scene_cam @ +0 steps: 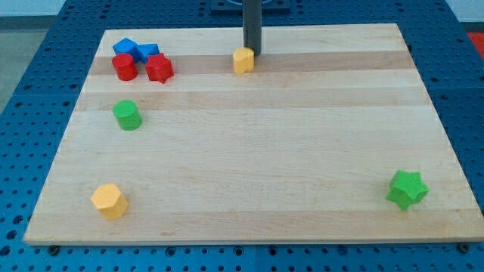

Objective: Push the heart into the green circle

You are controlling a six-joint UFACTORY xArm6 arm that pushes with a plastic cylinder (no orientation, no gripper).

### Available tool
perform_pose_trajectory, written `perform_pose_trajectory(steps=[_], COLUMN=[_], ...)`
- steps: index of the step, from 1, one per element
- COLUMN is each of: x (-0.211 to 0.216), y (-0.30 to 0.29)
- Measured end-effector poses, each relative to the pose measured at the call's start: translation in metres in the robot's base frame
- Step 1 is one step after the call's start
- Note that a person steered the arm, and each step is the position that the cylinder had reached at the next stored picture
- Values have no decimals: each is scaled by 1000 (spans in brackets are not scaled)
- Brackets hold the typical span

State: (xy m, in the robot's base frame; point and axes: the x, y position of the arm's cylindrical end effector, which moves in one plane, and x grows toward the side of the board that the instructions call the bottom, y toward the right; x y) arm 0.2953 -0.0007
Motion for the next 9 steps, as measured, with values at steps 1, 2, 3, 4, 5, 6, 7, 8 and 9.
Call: perform_pose_trajectory(steps=[1, 2, 3, 4, 5, 6, 7, 8, 9], x=[91, 159, 181, 112, 7, -26, 24, 44, 47], y=[-1, -1, 9, 59, 75, 55, -6, -12, -14])
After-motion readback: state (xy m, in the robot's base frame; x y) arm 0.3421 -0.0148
